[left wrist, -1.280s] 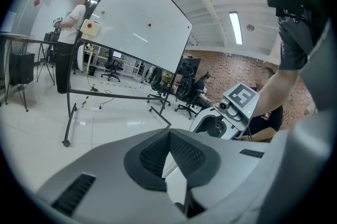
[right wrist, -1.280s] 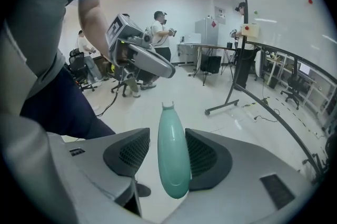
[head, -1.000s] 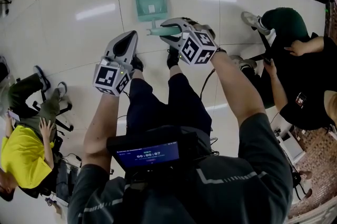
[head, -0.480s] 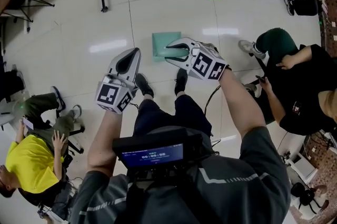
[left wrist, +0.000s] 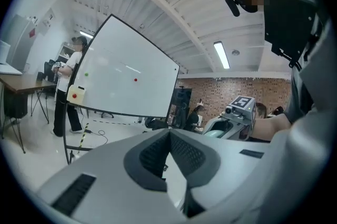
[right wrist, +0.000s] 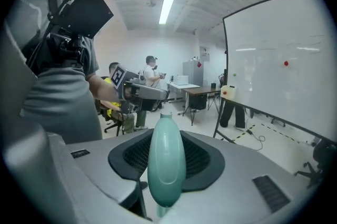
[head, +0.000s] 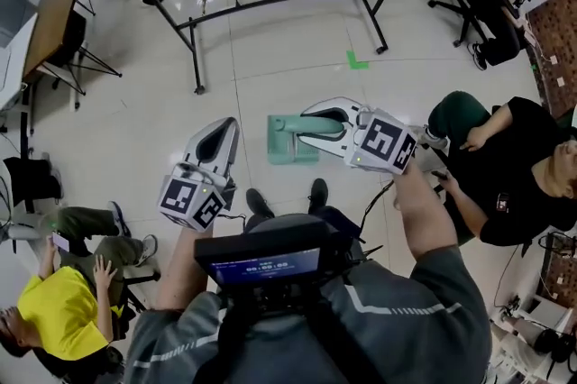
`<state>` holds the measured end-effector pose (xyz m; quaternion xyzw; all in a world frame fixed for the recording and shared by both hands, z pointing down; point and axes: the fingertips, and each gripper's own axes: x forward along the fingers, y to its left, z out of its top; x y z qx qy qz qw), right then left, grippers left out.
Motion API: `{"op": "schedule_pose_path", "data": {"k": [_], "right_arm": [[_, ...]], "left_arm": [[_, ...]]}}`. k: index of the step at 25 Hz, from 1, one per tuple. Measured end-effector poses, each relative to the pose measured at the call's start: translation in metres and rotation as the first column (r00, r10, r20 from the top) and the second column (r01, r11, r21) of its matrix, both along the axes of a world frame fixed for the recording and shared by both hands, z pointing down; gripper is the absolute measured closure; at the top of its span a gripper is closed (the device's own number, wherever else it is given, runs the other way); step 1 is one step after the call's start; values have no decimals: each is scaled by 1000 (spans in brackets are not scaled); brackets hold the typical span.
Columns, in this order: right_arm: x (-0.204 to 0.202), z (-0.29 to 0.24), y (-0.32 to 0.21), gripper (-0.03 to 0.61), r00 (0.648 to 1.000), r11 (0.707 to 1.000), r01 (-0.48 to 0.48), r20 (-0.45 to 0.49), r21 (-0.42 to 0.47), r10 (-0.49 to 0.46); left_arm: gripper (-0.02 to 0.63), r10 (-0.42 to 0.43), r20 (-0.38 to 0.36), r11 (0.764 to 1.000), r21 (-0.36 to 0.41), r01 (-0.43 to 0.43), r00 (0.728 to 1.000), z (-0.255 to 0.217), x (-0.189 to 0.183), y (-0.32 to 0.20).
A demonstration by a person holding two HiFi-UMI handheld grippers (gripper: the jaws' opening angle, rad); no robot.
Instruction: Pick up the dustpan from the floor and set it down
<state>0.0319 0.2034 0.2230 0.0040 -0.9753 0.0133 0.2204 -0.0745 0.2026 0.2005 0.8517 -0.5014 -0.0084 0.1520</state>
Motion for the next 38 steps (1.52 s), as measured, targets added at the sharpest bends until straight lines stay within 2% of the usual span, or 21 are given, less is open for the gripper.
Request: {"op": "schedule_pose_path", "data": {"k": [4,7,17,25,38], "right_arm": [[2,-36,4,408,1000,998,10,9,68,-10],[-1,-52,10,408,1000,996,11,23,93,-13],[-12,-77,14,410,999,996,13,51,94,-18],[-16,-93,15,410,997,995,21,69,96,-28],[-13,-95,24,410,997,995,16,76,99,-24]], "left_arm": [[578,-1,-7,998,56,1,1000,-38,7,5],[580,-2,2,998,70,2,1000,-55,8,11],[580,0,14,995,103,-1,1000,-82,2,16],[580,10,20,991,130,-13,1000,-95,0,12],[581,17,14,995,103,-19,1000,-84,1,22]]}}
